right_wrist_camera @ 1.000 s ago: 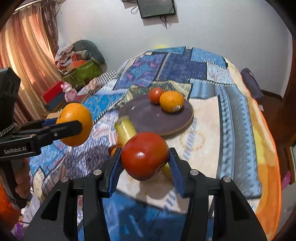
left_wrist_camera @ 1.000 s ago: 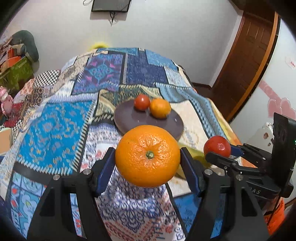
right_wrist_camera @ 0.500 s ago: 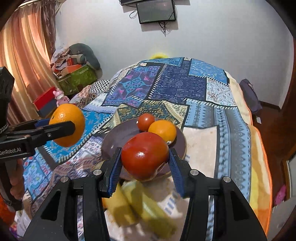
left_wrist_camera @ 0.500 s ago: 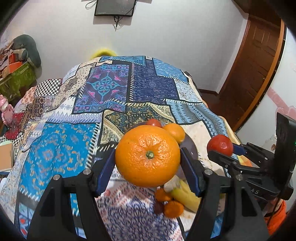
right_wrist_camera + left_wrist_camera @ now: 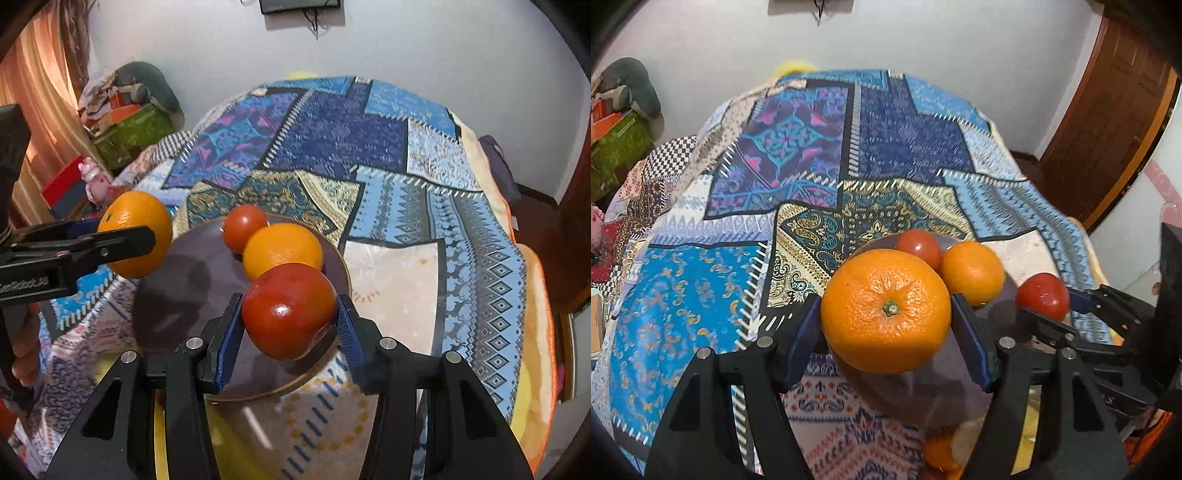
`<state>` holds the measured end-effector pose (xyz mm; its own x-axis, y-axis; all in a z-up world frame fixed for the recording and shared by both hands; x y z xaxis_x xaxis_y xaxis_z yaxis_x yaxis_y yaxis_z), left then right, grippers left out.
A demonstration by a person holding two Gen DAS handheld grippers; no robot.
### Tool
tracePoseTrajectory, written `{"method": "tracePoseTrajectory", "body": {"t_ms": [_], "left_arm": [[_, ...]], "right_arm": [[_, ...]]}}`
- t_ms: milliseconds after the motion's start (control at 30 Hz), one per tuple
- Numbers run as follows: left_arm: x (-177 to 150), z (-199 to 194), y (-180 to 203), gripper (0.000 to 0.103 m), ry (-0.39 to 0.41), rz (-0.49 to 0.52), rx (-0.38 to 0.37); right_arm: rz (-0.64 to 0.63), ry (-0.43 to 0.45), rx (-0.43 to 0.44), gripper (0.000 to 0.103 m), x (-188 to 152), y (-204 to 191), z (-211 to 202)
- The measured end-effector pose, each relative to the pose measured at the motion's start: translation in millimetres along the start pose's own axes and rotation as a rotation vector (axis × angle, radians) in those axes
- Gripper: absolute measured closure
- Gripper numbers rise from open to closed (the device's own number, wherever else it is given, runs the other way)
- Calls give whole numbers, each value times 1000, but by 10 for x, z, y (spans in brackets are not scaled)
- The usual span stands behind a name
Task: Organize fruits
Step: 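Place the orange on the plate with the left gripper while the right places the tomato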
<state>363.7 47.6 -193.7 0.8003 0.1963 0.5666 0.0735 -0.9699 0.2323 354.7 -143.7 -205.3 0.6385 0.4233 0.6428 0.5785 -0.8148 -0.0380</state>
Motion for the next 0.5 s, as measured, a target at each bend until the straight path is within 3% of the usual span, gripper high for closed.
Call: {"method": "tracePoseTrajectory", "body": {"t_ms": [300,500], "left_arm": [[80,468,-53,34,-66,-12,19],[99,534,11,34,-62,12,27]], "right_arm": [[-6,-44,21,57,-44,36,174],[-15,-64,30,56,-28,46,205]]}}
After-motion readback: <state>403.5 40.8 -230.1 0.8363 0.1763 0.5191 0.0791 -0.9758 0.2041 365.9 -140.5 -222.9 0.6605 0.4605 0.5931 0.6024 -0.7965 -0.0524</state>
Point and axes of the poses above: each gripper's, at about its wrist camera, not at the fingertips, and z roughly the way its jaws point, y to its right, x to its top, the point moved 1 cm from there along z, roughly the way its jaws point, and after that the axes turned 7 degrees about -z, right-handed, at the moved point
